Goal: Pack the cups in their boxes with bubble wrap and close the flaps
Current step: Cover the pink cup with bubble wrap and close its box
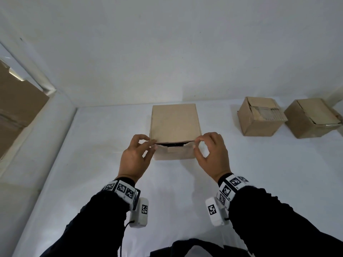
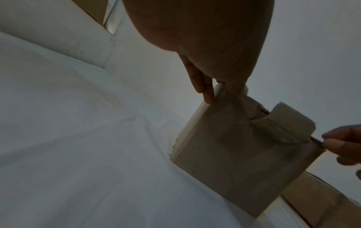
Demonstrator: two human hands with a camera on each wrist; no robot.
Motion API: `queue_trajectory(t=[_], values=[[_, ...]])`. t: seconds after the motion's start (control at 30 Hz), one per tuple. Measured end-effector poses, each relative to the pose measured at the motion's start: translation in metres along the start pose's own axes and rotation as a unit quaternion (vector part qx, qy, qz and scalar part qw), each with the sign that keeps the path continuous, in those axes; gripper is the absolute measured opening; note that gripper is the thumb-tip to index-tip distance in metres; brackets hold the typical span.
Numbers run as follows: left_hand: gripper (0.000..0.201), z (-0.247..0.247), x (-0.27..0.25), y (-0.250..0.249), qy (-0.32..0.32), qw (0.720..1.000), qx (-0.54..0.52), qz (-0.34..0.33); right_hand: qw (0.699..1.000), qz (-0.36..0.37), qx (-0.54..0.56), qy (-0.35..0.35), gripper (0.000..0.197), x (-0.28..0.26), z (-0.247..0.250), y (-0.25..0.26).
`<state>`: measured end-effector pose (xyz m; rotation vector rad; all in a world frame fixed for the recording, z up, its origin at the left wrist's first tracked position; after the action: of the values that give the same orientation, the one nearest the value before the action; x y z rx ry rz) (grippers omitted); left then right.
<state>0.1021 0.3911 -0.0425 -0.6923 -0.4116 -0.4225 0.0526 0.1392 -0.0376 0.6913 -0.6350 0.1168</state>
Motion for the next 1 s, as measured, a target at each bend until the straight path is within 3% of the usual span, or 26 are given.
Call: queue_trajectory(t=[0.1,0.17,0.3,0.43,0.57,1.0], values=[[0.024,-0.002,-0.002,-0.001,-0.002,1.000,0.004,0.012,0.996,0.001,0.056,0.064,0.016,-0.009,-0.019,0.017],[0.026,-0.002,-0.002,-0.003,-0.007,1.000,0.015,0.017,0.994,-0.032,0.083,0.070,0.013,-0.014,-0.032,0.020],[0.035,-0.009,0.003,-0.009,0.009,0.997,0.056,-0.046,0.976,-0.151,0.157,0.019,0.007,-0.021,-0.044,0.020],[0.032,-0.016,0.004,-0.008,0.038,0.997,0.045,-0.046,0.941,-0.245,0.228,-0.047,0.024,-0.023,-0.047,0.021],[0.040,-0.017,0.004,-0.007,0.038,0.999,0.020,-0.020,0.923,-0.277,0.256,-0.080,0.021,-0.018,-0.050,0.022],[0.045,-0.020,0.004,-0.006,0.033,0.999,0.006,-0.017,0.899,-0.324,0.255,-0.145,0.040,-0.016,-0.051,0.019]])
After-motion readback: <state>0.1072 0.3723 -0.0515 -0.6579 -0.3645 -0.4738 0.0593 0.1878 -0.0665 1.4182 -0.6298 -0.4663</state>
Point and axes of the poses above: each hand's wrist, its own x-axis towards the middle knuckle, its own z-axis out of the back of the hand, y = z × x, the point moved 5 cm from there along x, towards the middle knuckle, and after that the axes turned 2 degrees about z, right-handed, at the moved point
